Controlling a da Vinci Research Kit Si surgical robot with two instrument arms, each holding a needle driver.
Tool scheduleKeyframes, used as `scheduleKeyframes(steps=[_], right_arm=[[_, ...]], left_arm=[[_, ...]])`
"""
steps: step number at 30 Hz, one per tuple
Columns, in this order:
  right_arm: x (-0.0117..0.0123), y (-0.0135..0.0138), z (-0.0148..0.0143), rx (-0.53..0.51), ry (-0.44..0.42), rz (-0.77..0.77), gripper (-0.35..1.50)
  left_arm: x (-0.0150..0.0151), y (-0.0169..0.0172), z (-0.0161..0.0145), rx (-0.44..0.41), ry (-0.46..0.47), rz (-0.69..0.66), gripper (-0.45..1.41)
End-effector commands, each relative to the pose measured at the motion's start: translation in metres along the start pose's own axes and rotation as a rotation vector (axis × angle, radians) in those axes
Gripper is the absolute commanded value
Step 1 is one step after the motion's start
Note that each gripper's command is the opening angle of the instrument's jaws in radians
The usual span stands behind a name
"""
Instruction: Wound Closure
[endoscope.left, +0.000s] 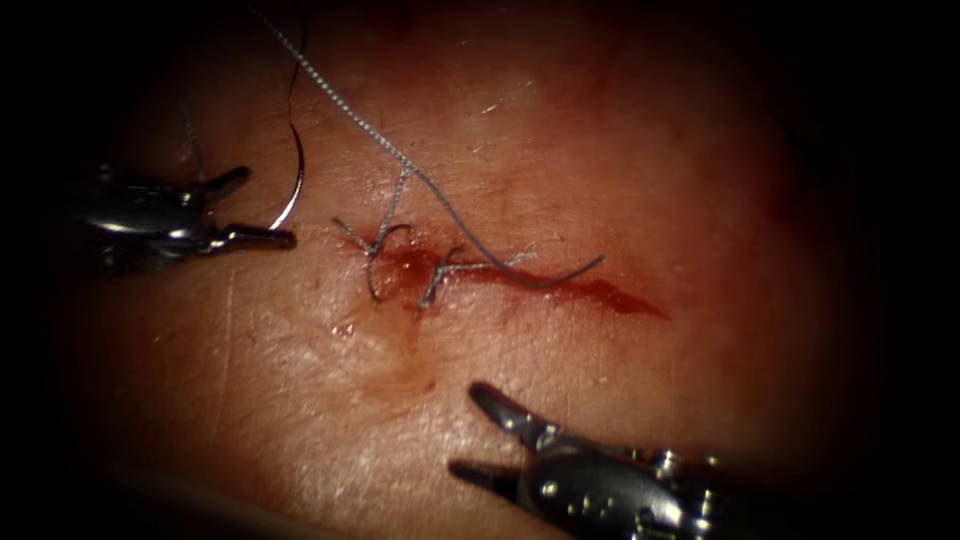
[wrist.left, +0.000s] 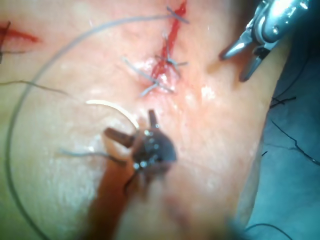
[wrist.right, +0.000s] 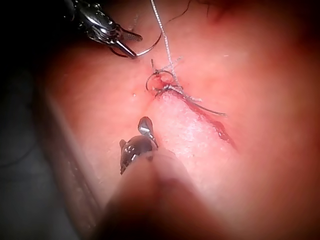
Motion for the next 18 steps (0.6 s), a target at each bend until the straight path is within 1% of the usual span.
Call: scheduleKeyframes(steps=[1,3,7,12,13,14,15,16,17,18], right_arm=[[0.0003,-0.0009,0.0009,0.003,0.003,0.003,1.48],[0.0003,-0.0009,0.0009,0.003,0.003,0.003,1.48],[0.0004,-0.001,0.0009,0.003,0.003,0.003,1.48],[0.0004,-0.001,0.001,0.002,0.003,0.003,1.48],[0.0004,-0.001,0.001,0.002,0.003,0.003,1.48],[0.0005,-0.001,0.001,0.002,0.003,0.003,1.48],[0.0005,-0.001,0.001,0.002,0.003,0.003,1.48],[0.0005,-0.001,0.001,0.002,0.003,0.003,1.48],[0.0005,-0.001,0.001,0.002,0.003,0.003,1.48],[0.0005,-0.001,0.001,0.002,0.003,0.003,1.48]], left_arm=[[-0.0011,0.0007,0.0009,0.002,-0.02,-0.01,0.86],[-0.0011,0.0007,0.0014,0.006,-0.039,-0.014,0.84],[-0.0009,0.0006,0.002,0.009,-0.054,-0.011,0.74],[-0.0004,0.0006,0.0029,0.017,-0.053,-0.016,0.74],[-0.0002,0.0007,0.0031,0.02,-0.053,-0.018,0.73],[-0.0001,0.0008,0.0033,0.021,-0.053,-0.02,0.66],[0.0001,0.0011,0.0036,0.025,-0.053,-0.023,0.31],[0.0002,0.0013,0.0037,0.027,-0.062,-0.012,0.09],[0.0003,0.0014,0.0039,0.027,-0.071,0.0,-0.06],[0.0003,0.0014,0.0039,0.03,-0.077,0.012,-0.28]])
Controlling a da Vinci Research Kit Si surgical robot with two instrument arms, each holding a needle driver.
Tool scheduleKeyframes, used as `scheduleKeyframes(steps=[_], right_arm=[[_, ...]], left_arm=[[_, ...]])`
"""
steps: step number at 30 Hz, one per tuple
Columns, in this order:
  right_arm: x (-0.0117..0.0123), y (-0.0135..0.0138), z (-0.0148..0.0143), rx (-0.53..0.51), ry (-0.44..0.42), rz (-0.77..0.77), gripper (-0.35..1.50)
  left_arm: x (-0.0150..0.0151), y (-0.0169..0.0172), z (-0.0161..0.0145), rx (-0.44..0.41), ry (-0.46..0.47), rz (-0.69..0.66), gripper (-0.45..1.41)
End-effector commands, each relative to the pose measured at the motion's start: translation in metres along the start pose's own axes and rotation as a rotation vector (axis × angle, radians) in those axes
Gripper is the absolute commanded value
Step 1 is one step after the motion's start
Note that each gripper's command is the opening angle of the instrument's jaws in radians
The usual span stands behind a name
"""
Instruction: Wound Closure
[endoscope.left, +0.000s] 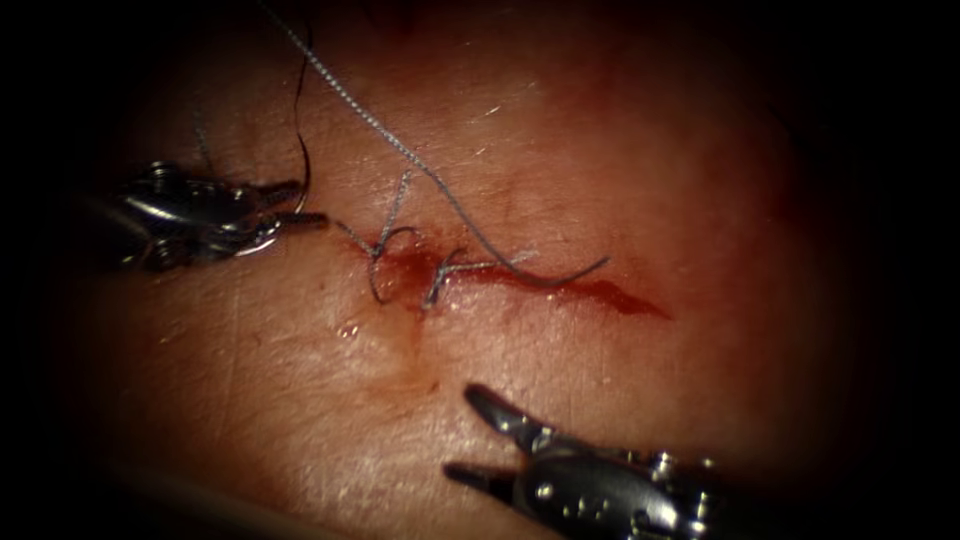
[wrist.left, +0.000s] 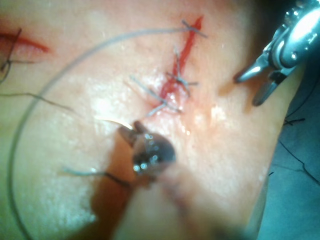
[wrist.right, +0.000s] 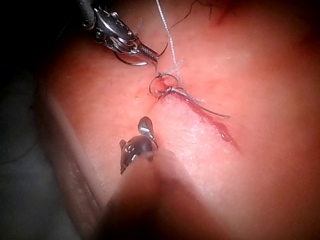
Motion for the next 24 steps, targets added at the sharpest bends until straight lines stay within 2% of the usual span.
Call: scheduleKeyframes(steps=[1,9,15,19,23,24], right_arm=[[0.0002,-0.0008,0.0008,0.003,0.003,0.003,1.48],[0.0005,0.0001,0.0004,0.002,0.006,0.012,1.48],[0.0005,0.0011,0.0,-0.001,0.013,0.019,1.48],[0.0007,0.0028,-0.0015,-0.027,0.025,0.035,1.48],[0.0006,0.0042,-0.0017,-0.032,0.02,0.045,1.47],[0.0004,0.0064,-0.0014,-0.04,0.006,0.063,1.47]], left_arm=[[-0.0009,0.0004,0.0004,0.024,-0.019,0.029,-0.45],[-0.0016,-0.0002,-0.0016,0.022,-0.027,0.084,-0.45],[-0.0022,0.0011,-0.0043,0.012,-0.013,0.119,-0.45],[-0.003,0.0036,-0.0072,-0.022,0.026,0.139,-0.45],[-0.004,0.0065,-0.009,-0.067,0.067,0.176,-0.45],[-0.004,0.0087,-0.0101,-0.129,0.106,0.189,-0.45]])
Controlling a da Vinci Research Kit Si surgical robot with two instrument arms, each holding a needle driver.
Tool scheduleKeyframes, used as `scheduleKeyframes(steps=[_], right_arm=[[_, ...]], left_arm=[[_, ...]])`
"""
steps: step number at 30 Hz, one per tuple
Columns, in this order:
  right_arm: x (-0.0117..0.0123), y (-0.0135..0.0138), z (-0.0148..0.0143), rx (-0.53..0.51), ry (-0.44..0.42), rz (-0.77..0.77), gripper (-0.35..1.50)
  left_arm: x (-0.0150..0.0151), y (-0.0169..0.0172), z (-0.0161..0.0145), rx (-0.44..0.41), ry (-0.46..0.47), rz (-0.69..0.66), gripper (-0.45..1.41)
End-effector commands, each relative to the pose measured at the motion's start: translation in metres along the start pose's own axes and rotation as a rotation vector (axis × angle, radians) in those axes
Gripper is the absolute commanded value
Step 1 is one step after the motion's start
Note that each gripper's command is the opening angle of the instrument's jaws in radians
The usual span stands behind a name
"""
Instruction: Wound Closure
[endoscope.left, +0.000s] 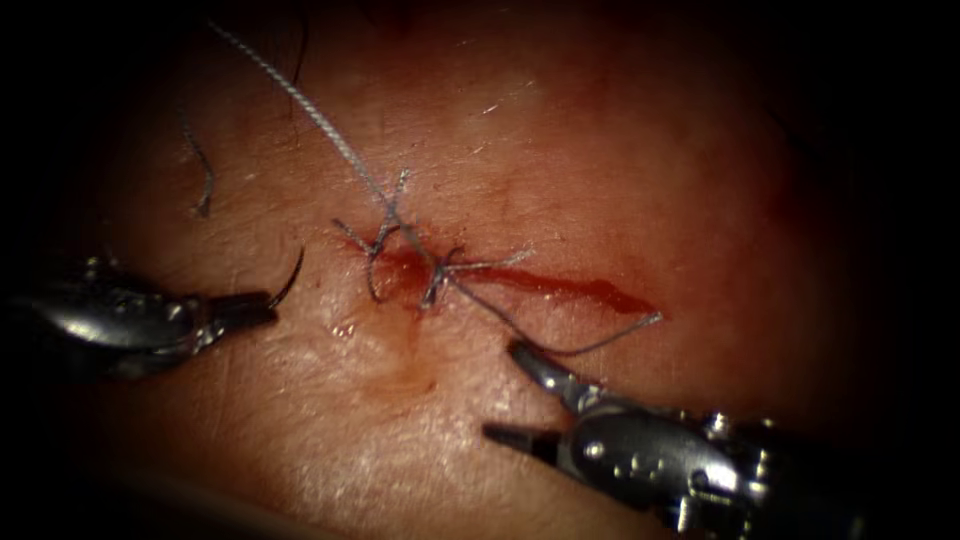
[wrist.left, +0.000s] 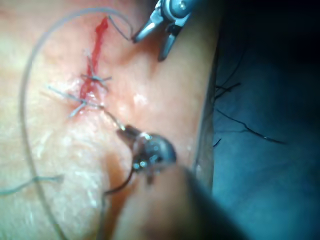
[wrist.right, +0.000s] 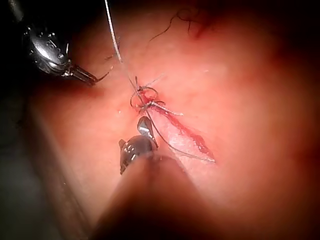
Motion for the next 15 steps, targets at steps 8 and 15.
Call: scheduleKeyframes(steps=[8,15], right_arm=[[-0.0014,0.0078,0.0032,-0.03,-0.058,0.001,1.47],[-0.0017,0.0158,0.0036,-0.057,-0.1,-0.015,1.43]], left_arm=[[0.0036,0.0033,-0.0018,-0.069,0.116,0.086,-0.45],[0.0077,0.0059,0.0007,-0.114,0.19,0.278,-0.45]])
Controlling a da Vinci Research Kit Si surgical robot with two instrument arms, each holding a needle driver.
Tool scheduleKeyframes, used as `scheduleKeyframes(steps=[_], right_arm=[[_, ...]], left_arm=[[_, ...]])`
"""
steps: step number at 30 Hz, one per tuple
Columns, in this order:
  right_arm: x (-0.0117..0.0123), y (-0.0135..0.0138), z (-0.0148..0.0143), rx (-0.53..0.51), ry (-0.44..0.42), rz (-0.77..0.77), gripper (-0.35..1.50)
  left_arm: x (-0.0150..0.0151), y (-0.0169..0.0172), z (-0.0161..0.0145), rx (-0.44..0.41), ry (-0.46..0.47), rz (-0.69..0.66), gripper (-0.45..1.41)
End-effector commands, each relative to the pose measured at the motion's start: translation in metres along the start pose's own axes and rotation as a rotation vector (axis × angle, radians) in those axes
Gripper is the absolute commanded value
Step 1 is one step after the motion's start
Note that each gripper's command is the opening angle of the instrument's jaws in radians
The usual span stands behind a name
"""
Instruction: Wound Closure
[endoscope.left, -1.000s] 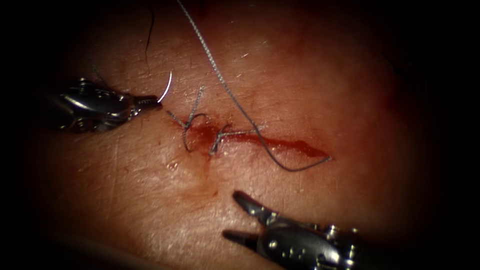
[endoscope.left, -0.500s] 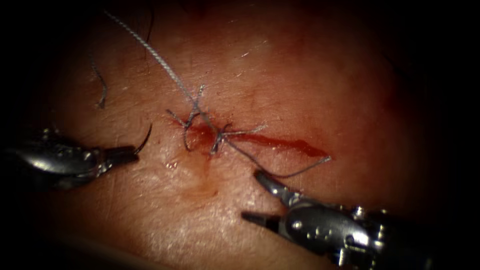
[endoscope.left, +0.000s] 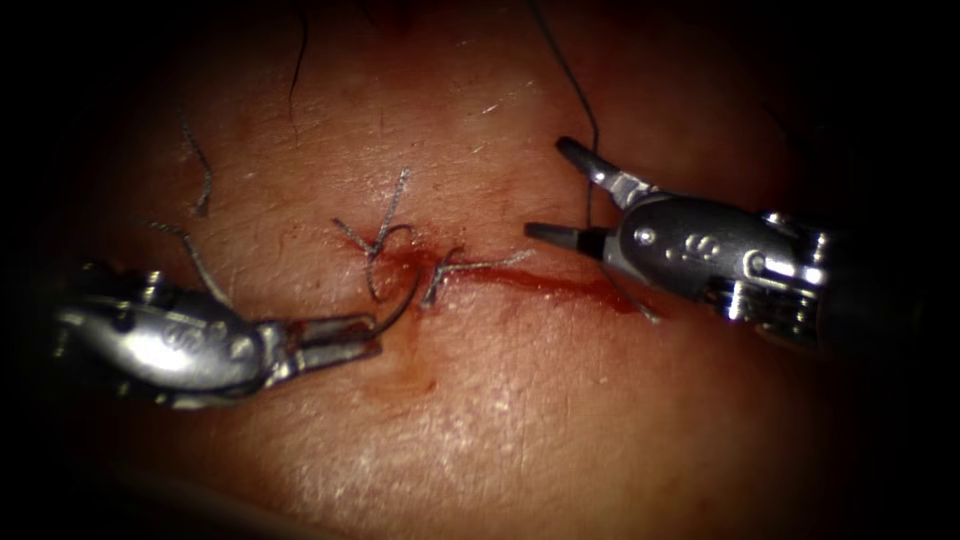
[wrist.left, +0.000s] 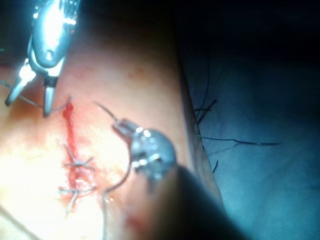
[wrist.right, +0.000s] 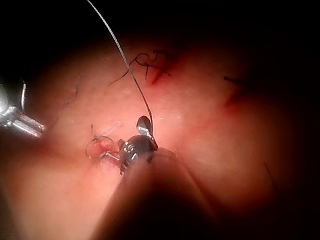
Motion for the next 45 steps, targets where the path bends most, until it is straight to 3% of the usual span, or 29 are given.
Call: scheduleKeyframes(steps=[1,6,12,14,15,18,21,26,32,39,45], right_arm=[[0.0001,0.0024,0.0018,-0.018,-0.002,-0.021,1.45],[-0.0012,0.0066,0.0018,-0.029,-0.015,-0.02,1.47],[-0.0018,0.004,-0.0019,0.178,-0.054,0.129,1.35],[-0.0008,0.0022,-0.0042,0.212,-0.041,0.197,1.28],[-0.0002,0.0016,-0.0048,0.249,-0.015,0.24,1.16],[0.0018,0.001,-0.005,0.37,0.061,0.377,1.1],[0.0024,0.0014,-0.0038,0.447,0.084,0.443,1.08],[0.0013,0.0021,-0.002,0.52,0.105,0.516,1.05],[-0.0002,0.0012,-0.0019,0.566,0.122,0.569,1.05],[-0.0004,-0.0006,-0.0039,0.587,0.2,0.547,1.06],[0.0005,-0.0007,-0.0023,0.618,0.215,0.553,1.06]], left_arm=[[-0.0003,0.0006,0.0008,-0.002,0.001,0.027,-0.45],[0.0023,-0.0006,0.0027,-0.013,0.085,0.266,-0.45],[0.0039,-0.0016,0.0036,-0.024,0.139,0.446,-0.45],[0.0036,-0.0013,0.0042,-0.026,0.147,0.505,-0.45],[0.0034,-0.0011,0.0045,-0.026,0.153,0.517,-0.45],[0.002,-0.0015,0.0058,-0.129,0.259,0.568,-0.45],[0.0006,-0.0024,0.0063,-0.137,0.269,0.623,-0.45],[-0.0004,-0.0027,0.0062,-0.133,0.265,0.64,-0.45],[-0.0005,-0.0029,0.0061,-0.147,0.248,0.66,-0.45],[-0.0009,-0.0036,0.0054,-0.119,0.218,0.659,-0.45],[-0.0009,-0.0027,0.0063,-0.176,0.241,0.709,-0.45]])
